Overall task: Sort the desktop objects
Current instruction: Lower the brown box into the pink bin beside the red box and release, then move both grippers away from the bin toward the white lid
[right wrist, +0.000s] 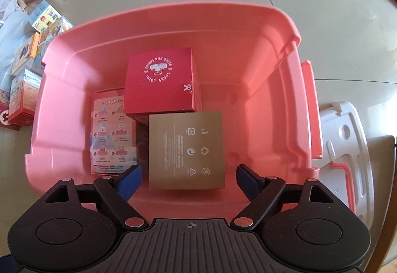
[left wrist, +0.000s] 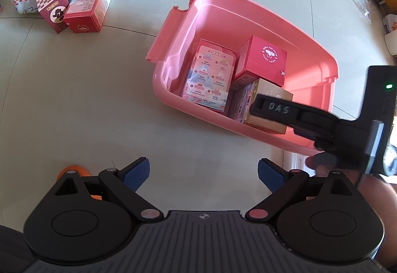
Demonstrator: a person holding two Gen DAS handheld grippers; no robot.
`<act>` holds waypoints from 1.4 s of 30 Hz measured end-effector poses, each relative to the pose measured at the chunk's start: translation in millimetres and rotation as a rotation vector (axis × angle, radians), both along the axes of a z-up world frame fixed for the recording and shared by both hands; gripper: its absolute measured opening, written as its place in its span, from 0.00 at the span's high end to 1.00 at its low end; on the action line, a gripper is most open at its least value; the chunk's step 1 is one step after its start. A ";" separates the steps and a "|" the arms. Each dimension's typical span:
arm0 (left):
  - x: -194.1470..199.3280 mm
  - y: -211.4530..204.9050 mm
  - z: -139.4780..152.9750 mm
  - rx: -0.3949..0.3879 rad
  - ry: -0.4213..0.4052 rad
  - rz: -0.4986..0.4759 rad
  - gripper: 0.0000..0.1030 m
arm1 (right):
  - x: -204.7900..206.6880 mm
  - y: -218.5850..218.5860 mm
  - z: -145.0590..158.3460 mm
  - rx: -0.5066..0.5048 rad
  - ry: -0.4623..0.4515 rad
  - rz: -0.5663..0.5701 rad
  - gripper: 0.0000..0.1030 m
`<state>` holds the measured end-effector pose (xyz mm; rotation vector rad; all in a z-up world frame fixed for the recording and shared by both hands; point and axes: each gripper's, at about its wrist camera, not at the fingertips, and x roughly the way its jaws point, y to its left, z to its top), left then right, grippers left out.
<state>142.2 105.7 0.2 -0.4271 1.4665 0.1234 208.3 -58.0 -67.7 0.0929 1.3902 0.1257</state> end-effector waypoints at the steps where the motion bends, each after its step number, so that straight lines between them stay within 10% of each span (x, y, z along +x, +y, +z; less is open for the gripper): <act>1: -0.4 -1.2 0.5 0.000 -0.001 -0.003 0.07 | -1.2 -1.8 6.4 0.019 -0.010 0.003 0.21; 15: -12.7 -44.3 19.4 -0.011 -0.063 -0.221 0.07 | -57.3 -85.8 103.3 -0.055 -0.187 0.041 0.09; 27: -40.8 -96.6 31.0 -0.020 -0.090 -0.420 0.07 | -131.8 -169.1 116.2 -0.065 -0.233 -0.057 0.01; 42: -72.8 -142.3 58.8 -0.022 -0.400 -0.607 0.06 | -148.3 -177.0 119.6 -0.126 -0.287 0.015 0.01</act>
